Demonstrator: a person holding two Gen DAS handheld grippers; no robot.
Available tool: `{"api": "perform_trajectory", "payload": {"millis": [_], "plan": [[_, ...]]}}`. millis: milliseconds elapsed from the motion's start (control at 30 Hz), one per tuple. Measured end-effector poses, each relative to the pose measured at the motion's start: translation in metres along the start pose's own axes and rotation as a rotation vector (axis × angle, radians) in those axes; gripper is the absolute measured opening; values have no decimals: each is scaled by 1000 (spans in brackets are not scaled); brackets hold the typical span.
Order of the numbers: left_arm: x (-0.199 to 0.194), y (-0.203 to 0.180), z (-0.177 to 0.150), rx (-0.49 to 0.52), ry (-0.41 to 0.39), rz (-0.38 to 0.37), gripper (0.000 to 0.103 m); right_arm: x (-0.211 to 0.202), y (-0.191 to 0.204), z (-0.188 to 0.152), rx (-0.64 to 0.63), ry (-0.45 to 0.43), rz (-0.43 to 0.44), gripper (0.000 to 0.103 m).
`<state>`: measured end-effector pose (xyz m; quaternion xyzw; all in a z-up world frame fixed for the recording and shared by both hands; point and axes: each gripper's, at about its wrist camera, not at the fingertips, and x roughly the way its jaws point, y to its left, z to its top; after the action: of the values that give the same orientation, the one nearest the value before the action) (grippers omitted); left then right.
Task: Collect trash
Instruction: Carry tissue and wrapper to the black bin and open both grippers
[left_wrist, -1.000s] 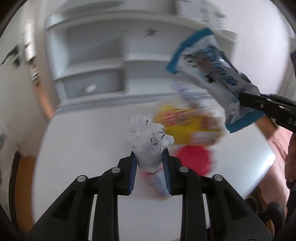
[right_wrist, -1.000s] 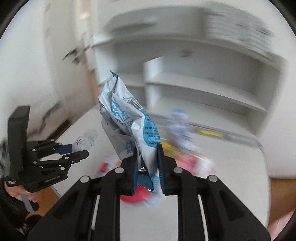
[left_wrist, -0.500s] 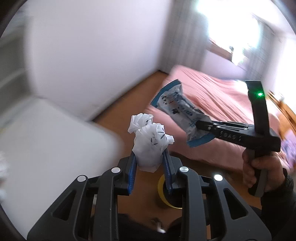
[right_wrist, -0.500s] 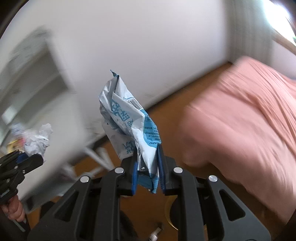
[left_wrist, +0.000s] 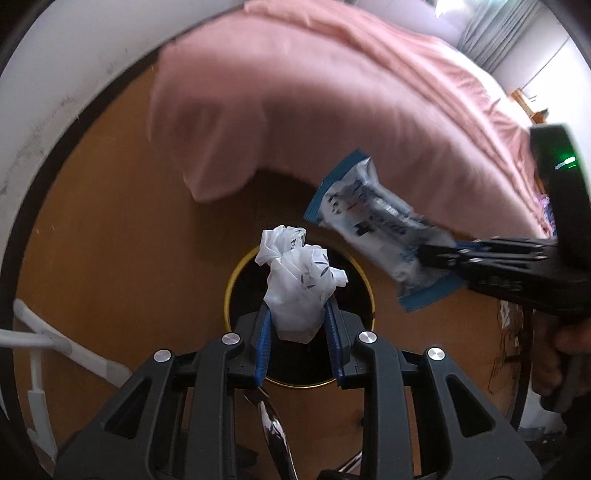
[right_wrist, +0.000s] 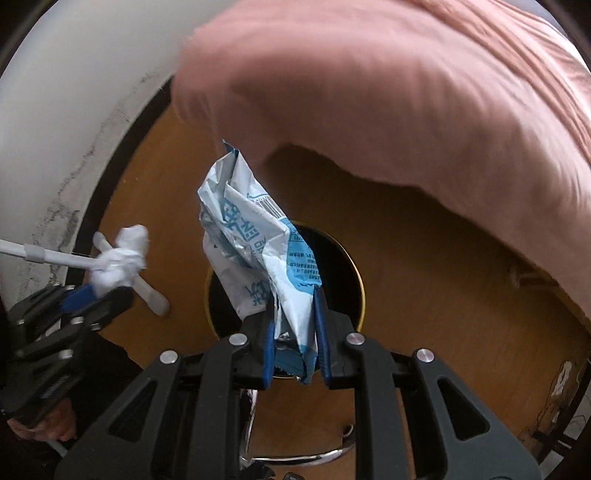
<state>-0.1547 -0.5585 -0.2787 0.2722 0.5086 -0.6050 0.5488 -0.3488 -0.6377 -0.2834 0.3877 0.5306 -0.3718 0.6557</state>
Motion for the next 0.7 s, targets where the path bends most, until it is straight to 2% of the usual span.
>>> {"api": "perform_trajectory", "payload": {"millis": [133,267,300,333,400,667,700], "plan": [[37,3,4,-32,47,-22,25,13,-1,-1,12,40,-3,19],[53,6,2,-49,80,-51,27,21,-14,6,35,57,3,19],[55,6,0,-45,87,-48,34,24,-14,5,40,64,3,19],[57,2,7,-40,90,-43,47,26,-16,9,43,69,5,19],[59,-3,7,-31,79,-30,63,34,-22,10,46,81,14,19],[33,-3,11,-43,15,-9,65,44,-18,12,32,103,34,19],[24,-4,13,-37,-4,1,67,44,-16,11,29,102,37,25]]}}
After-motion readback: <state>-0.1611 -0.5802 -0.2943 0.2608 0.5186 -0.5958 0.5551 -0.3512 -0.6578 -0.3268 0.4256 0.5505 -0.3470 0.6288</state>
